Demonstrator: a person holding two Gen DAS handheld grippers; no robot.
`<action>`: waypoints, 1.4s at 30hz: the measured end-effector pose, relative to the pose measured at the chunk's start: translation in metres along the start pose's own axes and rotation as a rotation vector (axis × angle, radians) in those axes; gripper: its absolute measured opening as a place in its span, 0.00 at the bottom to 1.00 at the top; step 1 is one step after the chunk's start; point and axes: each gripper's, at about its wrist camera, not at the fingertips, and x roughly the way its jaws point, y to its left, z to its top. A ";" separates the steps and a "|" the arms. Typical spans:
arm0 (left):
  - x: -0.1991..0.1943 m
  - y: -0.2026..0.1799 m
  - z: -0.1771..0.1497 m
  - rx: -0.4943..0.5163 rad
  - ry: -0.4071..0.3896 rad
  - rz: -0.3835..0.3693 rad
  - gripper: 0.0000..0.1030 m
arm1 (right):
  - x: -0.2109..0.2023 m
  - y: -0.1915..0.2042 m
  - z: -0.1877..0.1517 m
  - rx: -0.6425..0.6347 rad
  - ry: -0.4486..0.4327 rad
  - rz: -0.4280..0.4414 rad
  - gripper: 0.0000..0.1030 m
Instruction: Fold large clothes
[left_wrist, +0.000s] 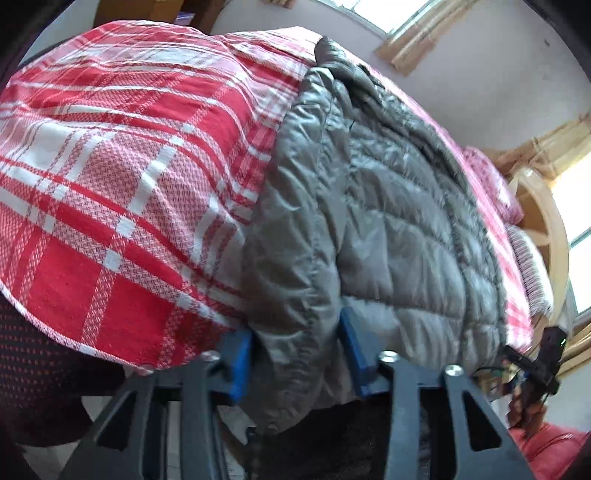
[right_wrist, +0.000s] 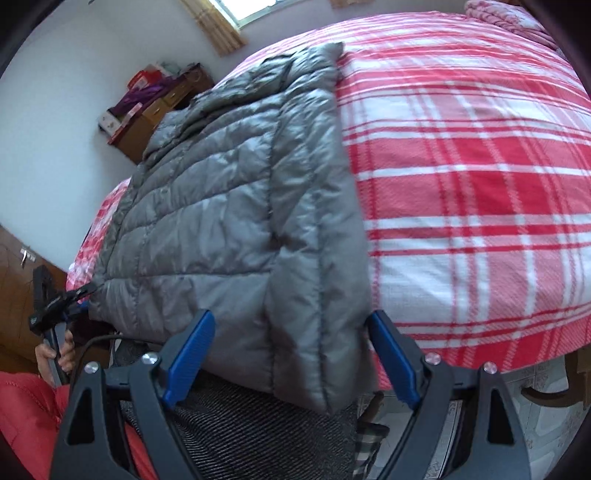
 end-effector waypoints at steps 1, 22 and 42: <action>0.000 0.000 -0.001 0.006 0.001 -0.008 0.35 | 0.003 0.002 -0.001 -0.009 0.009 0.002 0.83; -0.160 -0.084 0.045 0.163 -0.351 -0.470 0.13 | -0.139 0.064 0.051 -0.108 -0.370 0.307 0.10; 0.006 -0.081 0.305 -0.040 -0.326 -0.092 0.13 | -0.027 0.043 0.318 0.006 -0.493 0.093 0.10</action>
